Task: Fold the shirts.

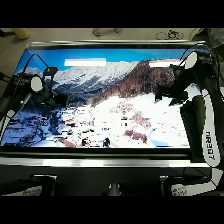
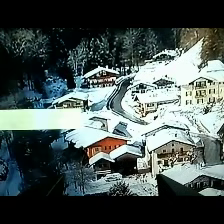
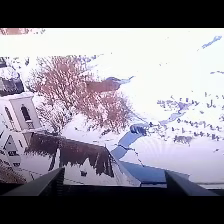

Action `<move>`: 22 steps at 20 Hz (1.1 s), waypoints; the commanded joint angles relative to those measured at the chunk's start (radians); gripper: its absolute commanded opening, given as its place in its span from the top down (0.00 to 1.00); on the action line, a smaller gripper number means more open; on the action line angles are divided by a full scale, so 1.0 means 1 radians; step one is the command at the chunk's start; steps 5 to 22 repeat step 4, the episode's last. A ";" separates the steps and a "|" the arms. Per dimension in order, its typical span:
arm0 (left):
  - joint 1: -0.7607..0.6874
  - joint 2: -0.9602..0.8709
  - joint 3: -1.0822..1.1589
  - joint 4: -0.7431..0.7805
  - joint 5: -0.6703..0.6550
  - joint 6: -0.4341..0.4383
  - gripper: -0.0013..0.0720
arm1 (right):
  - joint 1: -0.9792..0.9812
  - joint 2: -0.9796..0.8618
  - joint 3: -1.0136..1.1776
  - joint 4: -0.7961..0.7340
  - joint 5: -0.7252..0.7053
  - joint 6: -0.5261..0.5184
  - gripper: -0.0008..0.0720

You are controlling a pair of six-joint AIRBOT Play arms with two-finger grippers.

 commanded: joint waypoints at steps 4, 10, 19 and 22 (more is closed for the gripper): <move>0.000 -0.002 -0.003 0.004 0.006 -0.003 0.07 | 0.003 -0.001 -0.001 0.002 0.002 0.004 0.06; 0.000 -0.002 -0.003 0.004 0.006 -0.003 0.07 | 0.003 -0.001 -0.001 0.002 0.002 0.004 0.06; 0.000 -0.002 -0.003 0.004 0.006 -0.003 0.07 | 0.003 -0.001 -0.001 0.002 0.002 0.004 0.06; 0.000 -0.002 -0.003 0.004 0.006 -0.003 0.07 | 0.003 -0.001 -0.001 0.002 0.002 0.004 0.06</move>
